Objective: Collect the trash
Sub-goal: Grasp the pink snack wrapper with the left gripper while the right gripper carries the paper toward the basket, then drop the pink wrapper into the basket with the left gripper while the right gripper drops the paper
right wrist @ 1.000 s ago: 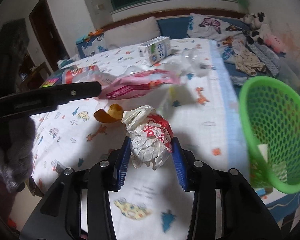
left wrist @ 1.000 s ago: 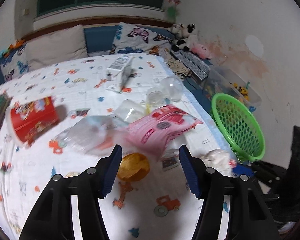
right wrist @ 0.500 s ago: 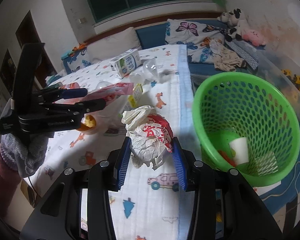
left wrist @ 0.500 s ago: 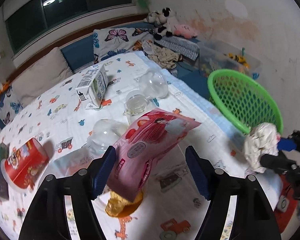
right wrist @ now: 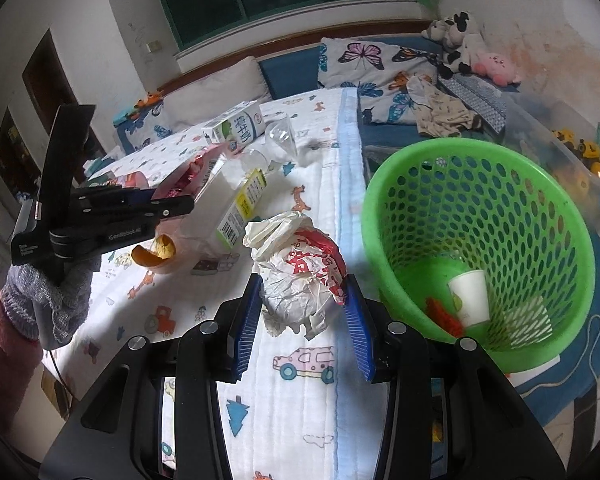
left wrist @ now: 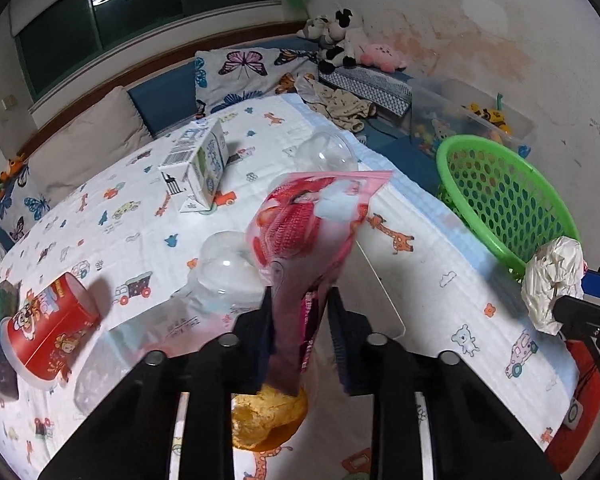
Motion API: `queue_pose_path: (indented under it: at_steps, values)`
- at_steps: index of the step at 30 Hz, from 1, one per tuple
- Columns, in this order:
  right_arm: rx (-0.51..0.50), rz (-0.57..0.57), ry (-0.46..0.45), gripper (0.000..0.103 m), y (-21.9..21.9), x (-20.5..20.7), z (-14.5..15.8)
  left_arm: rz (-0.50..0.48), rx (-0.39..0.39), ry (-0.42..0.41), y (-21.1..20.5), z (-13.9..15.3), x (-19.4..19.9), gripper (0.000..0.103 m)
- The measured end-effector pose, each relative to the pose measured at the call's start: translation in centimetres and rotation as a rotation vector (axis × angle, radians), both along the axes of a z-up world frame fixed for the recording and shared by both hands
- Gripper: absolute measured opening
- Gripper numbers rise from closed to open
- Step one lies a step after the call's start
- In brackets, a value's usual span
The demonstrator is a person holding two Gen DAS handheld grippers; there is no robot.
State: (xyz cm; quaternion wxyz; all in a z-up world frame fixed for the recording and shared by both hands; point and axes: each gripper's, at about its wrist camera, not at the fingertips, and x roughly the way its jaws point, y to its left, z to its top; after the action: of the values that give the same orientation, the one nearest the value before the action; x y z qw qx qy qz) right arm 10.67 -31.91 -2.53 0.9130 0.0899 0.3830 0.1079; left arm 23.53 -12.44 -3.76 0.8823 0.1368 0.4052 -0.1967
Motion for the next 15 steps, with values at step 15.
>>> queue_pose_path:
  at_steps: [15]
  values:
    - [-0.060, -0.177, -0.031, 0.042, -6.9, 0.1, 1.3, -0.072, -0.141, -0.032, -1.7, 5.4, -2.8, 0.013]
